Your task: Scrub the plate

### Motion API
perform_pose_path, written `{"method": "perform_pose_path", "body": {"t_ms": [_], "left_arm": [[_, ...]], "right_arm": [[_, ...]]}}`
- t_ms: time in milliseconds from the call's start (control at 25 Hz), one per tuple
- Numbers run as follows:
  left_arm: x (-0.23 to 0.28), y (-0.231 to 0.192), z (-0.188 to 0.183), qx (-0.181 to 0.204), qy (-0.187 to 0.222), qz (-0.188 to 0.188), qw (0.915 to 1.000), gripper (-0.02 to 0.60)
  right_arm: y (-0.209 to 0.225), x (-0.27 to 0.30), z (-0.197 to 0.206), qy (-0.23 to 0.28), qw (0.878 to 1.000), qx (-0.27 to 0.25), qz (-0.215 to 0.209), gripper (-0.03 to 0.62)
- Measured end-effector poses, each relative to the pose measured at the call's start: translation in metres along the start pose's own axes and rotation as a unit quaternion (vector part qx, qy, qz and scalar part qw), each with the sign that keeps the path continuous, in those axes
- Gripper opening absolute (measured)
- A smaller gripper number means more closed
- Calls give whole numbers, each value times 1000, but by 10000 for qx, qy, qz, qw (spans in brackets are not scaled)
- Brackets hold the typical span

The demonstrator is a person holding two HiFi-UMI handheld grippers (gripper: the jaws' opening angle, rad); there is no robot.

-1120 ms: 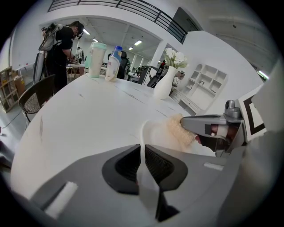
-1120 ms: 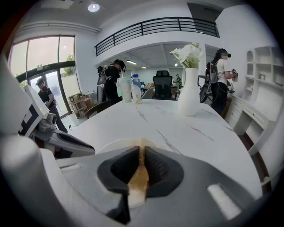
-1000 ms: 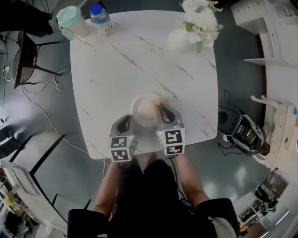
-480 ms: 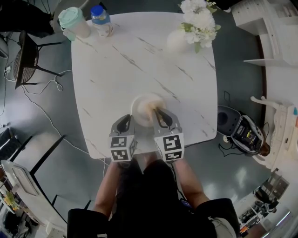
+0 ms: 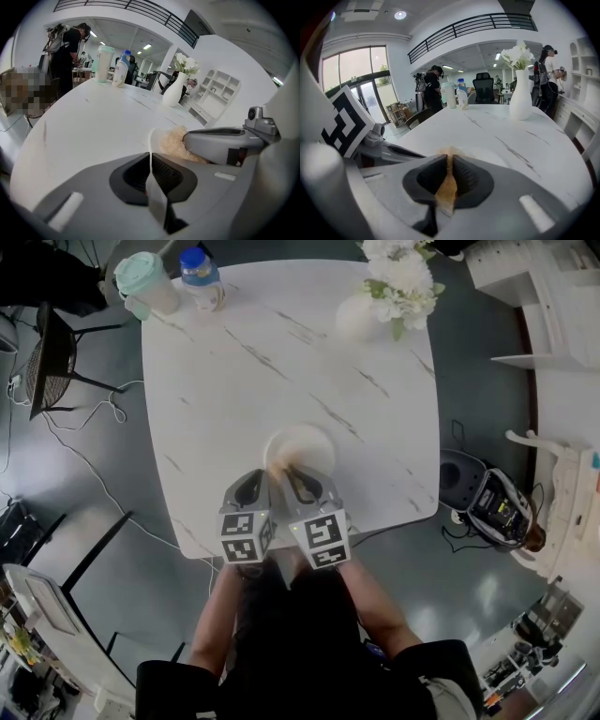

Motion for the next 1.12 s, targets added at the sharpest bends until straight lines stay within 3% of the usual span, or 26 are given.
{"method": "perform_pose_path", "body": {"t_ms": [560, 1120], "left_arm": [[0, 0, 6, 1, -59, 45, 10000, 21], [-2, 2, 6, 15, -36, 82, 10000, 21]], "right_arm": [[4, 0, 9, -74, 9999, -25, 139, 40], [28, -12, 14, -85, 9984, 44, 554, 40]]}}
Point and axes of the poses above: the fingertips, and each gripper's own axes: x forward along the fingers, y to its right, z out of its underside, the point moved 8 cm from there along -x, backward along the fingers, and after that the axes turned 2 degrees about -x, right-handed, at the moved point
